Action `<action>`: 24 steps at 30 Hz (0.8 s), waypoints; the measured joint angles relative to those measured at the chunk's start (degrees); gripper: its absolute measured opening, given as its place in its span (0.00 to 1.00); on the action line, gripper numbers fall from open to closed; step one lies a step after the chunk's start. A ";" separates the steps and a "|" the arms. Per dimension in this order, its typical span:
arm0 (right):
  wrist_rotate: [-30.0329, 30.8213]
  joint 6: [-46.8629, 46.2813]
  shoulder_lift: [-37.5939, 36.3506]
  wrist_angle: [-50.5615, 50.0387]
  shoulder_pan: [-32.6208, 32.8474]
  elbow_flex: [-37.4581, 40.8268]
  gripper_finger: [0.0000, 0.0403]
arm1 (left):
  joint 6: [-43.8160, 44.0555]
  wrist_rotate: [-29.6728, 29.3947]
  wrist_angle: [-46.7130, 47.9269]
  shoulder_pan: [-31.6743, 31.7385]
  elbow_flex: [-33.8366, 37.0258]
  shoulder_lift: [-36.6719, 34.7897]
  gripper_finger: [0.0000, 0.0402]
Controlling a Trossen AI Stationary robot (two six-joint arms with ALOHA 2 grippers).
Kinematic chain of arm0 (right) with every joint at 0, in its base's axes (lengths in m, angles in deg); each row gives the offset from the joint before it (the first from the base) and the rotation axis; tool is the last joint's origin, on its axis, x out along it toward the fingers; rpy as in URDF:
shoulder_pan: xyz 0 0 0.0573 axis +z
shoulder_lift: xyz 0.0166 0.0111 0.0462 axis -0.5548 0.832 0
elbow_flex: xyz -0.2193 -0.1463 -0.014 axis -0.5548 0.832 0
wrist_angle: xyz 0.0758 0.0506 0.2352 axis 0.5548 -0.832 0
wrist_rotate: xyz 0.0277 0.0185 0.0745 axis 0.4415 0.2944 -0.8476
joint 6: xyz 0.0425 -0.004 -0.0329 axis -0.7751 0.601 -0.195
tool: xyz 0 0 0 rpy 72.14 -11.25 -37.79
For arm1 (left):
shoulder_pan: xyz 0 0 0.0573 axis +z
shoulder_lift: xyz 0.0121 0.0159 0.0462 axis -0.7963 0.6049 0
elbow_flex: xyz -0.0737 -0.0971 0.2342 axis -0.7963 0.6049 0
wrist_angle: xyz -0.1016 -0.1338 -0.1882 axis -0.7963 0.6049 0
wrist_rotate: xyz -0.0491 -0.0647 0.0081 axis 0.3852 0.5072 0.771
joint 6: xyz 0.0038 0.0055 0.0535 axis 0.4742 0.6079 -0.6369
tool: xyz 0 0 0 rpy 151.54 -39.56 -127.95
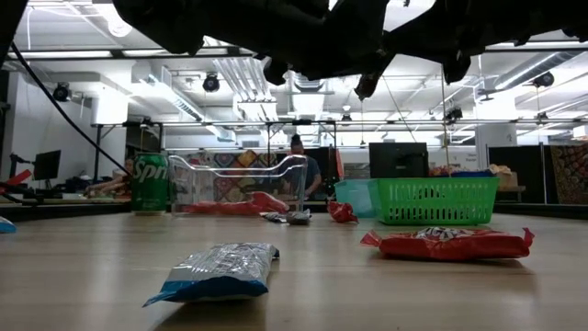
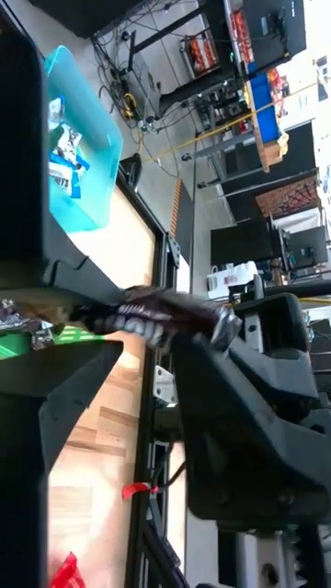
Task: Sort candy
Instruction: Put the brown chocolate bar into the green bin
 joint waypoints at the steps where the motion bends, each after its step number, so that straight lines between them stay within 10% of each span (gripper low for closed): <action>1: 0.42 -0.10 0.00 -0.18 -0.02 0.00 0.03 | 0.20 0.00 0.23 0.03 0.00 0.00 0.15; 12: 12.21 -17.65 -0.17 -17.28 -1.73 -0.07 0.03 | 6.83 -1.51 12.85 -0.02 0.09 -0.22 0.25; 18: 4.07 -39.30 -0.17 -37.24 -7.33 -0.07 0.03 | 9.34 -1.01 18.51 -0.44 0.11 -2.82 0.25; 24: -1.53 -41.54 -0.17 -39.98 -9.68 -0.07 0.03 | 6.65 4.67 22.83 -0.87 0.58 -8.41 0.25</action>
